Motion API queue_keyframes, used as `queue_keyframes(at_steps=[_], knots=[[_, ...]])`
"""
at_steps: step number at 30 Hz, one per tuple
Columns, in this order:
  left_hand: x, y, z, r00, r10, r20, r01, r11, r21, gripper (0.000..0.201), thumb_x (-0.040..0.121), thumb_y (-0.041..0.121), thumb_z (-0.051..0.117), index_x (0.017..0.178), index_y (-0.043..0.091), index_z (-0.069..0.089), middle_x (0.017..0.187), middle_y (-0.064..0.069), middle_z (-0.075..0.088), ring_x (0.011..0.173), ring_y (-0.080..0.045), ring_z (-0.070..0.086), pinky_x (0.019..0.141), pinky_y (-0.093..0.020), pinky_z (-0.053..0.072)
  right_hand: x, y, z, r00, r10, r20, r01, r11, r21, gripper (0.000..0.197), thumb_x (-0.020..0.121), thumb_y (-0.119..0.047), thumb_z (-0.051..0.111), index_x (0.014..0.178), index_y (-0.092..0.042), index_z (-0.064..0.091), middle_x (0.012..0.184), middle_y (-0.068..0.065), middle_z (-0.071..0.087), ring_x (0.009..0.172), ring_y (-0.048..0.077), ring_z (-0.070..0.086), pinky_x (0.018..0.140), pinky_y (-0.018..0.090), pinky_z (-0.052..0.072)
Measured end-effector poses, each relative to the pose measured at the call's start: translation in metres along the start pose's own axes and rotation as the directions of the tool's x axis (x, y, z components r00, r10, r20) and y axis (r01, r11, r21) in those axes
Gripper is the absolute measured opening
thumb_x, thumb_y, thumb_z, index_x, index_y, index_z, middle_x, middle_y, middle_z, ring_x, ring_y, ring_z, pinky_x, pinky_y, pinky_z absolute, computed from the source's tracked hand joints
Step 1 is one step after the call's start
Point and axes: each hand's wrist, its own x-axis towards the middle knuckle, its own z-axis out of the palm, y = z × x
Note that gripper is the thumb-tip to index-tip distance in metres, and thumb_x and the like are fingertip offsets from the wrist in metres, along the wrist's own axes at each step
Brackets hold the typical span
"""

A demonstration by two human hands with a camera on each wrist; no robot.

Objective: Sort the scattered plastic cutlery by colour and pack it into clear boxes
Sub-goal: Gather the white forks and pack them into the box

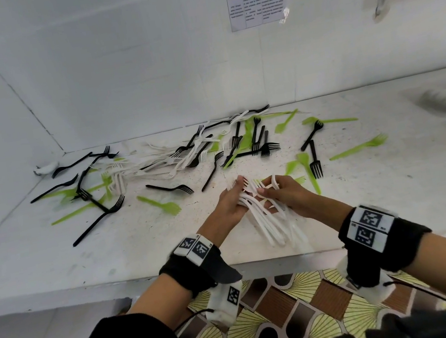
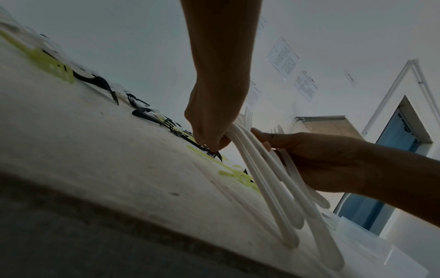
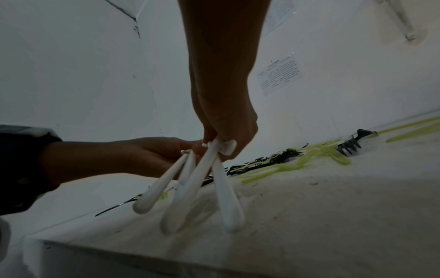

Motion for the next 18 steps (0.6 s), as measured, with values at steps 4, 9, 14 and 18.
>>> queue_keyframes(at_steps=[4,9,14,18], knots=[[-0.001,0.000,0.001,0.996,-0.085,0.011,0.085,0.991,-0.105,0.046,0.100,0.029,0.034,0.118,-0.013,0.046,0.137,-0.030,0.042,0.130,-0.043,0.038,0.092,-0.051,0.038,0.000,0.002,0.000,1.000,-0.024,-0.014,0.024,0.999,-0.036,0.010,0.091,-0.006,0.056,0.083,-0.011,0.056,0.078,0.007,0.062,0.067,0.014,0.060,0.055,0.019,0.053],[0.009,-0.005,0.002,0.996,-0.087,0.007,0.087,0.979,-0.186,0.053,0.098,0.028,0.043,0.132,-0.012,0.037,0.135,-0.030,0.044,0.119,-0.042,0.049,0.083,-0.051,0.047,-0.002,0.001,-0.002,0.999,-0.022,-0.048,0.021,1.000,-0.018,0.019,0.094,-0.004,0.051,0.077,-0.012,0.055,0.075,0.004,0.059,0.068,0.012,0.057,0.053,0.015,0.051],[0.004,0.002,0.008,0.996,-0.027,-0.081,0.009,0.975,-0.221,0.027,0.101,0.017,0.037,0.083,0.003,0.051,0.089,-0.014,0.053,0.078,-0.025,0.053,0.074,-0.038,0.051,0.001,0.001,-0.006,0.989,0.027,-0.143,-0.016,0.997,0.072,0.016,0.096,-0.007,0.047,0.081,-0.010,0.051,0.075,0.008,0.056,0.066,0.016,0.055,0.050,0.023,0.051],[0.007,0.007,-0.005,0.994,0.014,-0.113,-0.045,0.959,-0.278,0.029,0.101,0.019,0.037,0.077,0.006,0.049,0.058,-0.008,0.059,0.051,-0.017,0.059,0.058,-0.030,0.053,-0.001,-0.007,-0.021,0.977,0.050,-0.209,-0.027,0.993,0.113,0.018,0.098,-0.013,0.046,0.081,-0.015,0.050,0.076,0.003,0.049,0.066,0.012,0.048,0.054,0.022,0.050]])
